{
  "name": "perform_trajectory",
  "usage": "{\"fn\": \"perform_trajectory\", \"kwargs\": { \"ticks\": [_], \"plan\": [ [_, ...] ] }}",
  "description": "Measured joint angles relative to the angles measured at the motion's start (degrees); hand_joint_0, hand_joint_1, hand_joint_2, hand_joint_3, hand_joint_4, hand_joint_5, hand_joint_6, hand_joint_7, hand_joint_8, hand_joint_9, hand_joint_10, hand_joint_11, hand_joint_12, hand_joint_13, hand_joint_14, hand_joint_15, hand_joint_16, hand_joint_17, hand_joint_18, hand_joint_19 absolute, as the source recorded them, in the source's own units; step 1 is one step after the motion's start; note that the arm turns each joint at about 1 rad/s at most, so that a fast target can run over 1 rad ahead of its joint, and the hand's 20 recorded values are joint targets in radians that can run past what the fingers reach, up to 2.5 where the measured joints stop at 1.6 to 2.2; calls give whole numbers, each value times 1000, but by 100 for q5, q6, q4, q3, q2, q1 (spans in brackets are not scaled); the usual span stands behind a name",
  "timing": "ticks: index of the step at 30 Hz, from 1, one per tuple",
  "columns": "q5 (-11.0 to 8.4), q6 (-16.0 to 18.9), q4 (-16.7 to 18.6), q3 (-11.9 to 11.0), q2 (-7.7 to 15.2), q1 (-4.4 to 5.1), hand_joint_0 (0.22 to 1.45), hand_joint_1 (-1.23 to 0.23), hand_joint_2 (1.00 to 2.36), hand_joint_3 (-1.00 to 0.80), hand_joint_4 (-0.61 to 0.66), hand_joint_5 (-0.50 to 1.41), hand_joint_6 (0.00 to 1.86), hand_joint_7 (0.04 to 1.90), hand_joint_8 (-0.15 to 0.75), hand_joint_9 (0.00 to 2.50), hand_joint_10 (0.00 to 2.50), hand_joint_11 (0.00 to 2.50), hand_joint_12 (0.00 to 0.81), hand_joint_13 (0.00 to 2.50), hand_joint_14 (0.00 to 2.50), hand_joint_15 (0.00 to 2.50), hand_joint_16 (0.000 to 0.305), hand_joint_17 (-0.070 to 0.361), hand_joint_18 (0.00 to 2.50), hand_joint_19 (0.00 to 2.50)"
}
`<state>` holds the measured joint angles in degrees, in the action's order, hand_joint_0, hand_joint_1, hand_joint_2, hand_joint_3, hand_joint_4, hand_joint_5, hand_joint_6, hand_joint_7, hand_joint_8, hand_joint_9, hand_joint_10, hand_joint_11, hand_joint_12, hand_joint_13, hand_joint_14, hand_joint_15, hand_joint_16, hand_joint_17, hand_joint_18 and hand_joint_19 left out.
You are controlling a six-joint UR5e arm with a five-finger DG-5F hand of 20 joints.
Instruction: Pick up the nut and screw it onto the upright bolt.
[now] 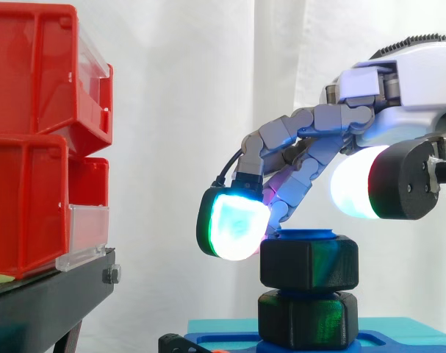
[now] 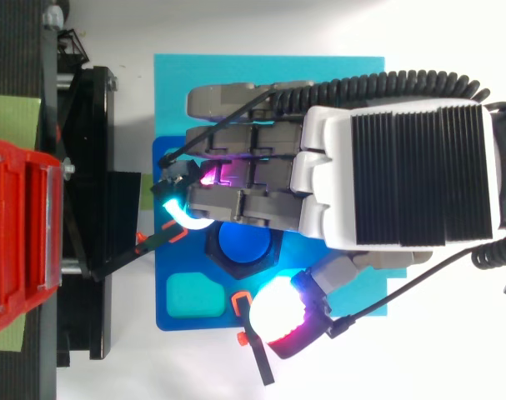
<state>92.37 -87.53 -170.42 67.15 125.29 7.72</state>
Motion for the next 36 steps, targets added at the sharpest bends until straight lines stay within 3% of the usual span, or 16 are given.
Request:
{"fn": "perform_trajectory", "kwargs": {
  "ticks": [10, 23, 26, 30, 36],
  "plan": [
    [28, -1, 0, 0, 1, -68, 505, -344, 1000, -500, 187, -15, 500, 1459, 251, 901, 0, 0, 191, 791, 0, 0, 13, 30, 391, 0],
    [47, 6, 4, 0, -4, -164, 528, -361, 1000, -500, 96, 26, 629, 1356, 273, 1374, 0, 0, 137, 1053, 0, 0, 6, 14, 708, 9],
    [73, 7, 13, -7, -4, -189, 526, -358, 1000, -500, 155, 33, 500, 1559, 279, 1361, 0, 0, 143, 1034, 0, 0, 8, 18, 695, 11],
    [122, 8, 10, -77, -5, -208, 520, -350, 1000, -500, 197, -23, 504, 1223, 260, 1259, 0, 0, 159, 974, 0, 0, 11, 24, 643, 19],
    [147, 3, -51, -312, -5, -210, 512, -347, 1000, -500, 225, -64, 504, 981, 252, 1191, 0, 0, 168, 953, 0, 0, 13, 29, 622, 17]
  ]
}}
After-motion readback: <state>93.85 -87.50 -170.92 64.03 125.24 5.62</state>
